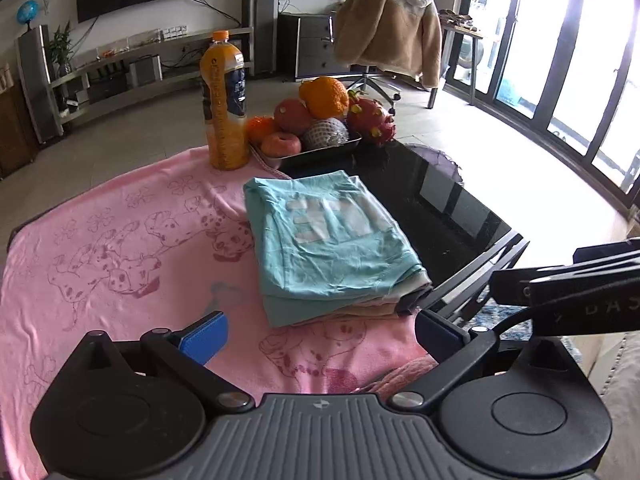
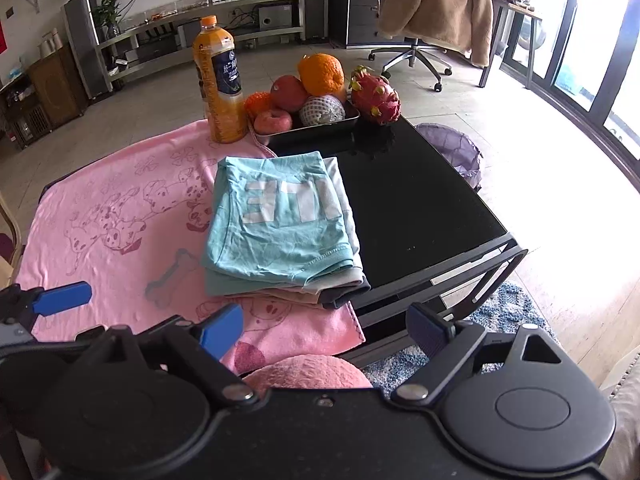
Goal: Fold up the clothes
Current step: 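Withdraw both open tools from the folded shirt stack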
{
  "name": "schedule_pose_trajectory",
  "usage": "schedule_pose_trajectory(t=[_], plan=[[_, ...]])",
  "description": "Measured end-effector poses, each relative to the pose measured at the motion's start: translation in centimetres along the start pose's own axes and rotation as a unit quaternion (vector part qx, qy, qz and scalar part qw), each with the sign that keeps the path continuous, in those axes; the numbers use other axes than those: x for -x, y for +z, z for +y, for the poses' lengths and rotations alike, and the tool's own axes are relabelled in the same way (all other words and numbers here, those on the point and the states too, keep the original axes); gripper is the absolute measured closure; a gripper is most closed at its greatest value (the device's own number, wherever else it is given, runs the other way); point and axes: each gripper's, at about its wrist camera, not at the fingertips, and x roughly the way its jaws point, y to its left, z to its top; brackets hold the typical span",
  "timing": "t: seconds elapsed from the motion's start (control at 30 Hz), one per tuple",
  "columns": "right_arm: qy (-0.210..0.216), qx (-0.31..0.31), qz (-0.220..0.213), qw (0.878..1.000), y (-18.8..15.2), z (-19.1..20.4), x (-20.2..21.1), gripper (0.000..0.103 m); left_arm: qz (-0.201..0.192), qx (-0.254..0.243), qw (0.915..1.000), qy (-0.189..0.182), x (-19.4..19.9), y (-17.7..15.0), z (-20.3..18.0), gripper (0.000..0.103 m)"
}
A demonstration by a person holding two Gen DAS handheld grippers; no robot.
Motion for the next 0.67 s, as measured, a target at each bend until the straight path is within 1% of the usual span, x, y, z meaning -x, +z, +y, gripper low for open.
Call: schedule_pose_trajectory(t=[0.07, 0.13, 0.23, 0.57, 0.67], plan=[[0.002, 0.001, 0.001, 1.000, 0.0, 0.1, -0.1, 0.014, 0.007, 0.007, 1.0000, 0.003, -0.3, -0.1, 0.1, 0.002], [0.002, 0.003, 0.001, 1.000, 0.1, 0.3, -0.3, 0.014, 0.017, 0.017, 0.9997, -0.006, -0.7, -0.2, 0.4, 0.004], [0.001, 0.005, 0.003, 1.000, 0.1, 0.5, -0.5, 0.014, 0.020, 0.025, 0.9995, -0.008, -1.0, -0.3, 0.6, 0.004], [0.002, 0.001, 0.010, 1.000, 0.1, 0.8, -1.2, 0.014, 0.014, 0.019, 0.9997, -0.006, -1.3, -0.3, 0.7, 0.003], [0.003, 0.000, 0.010, 1.000, 0.1, 0.9, -1.4, 0.014, 0.020, 0.019, 0.9996, -0.009, -1.5, -0.2, 1.0, 0.003]])
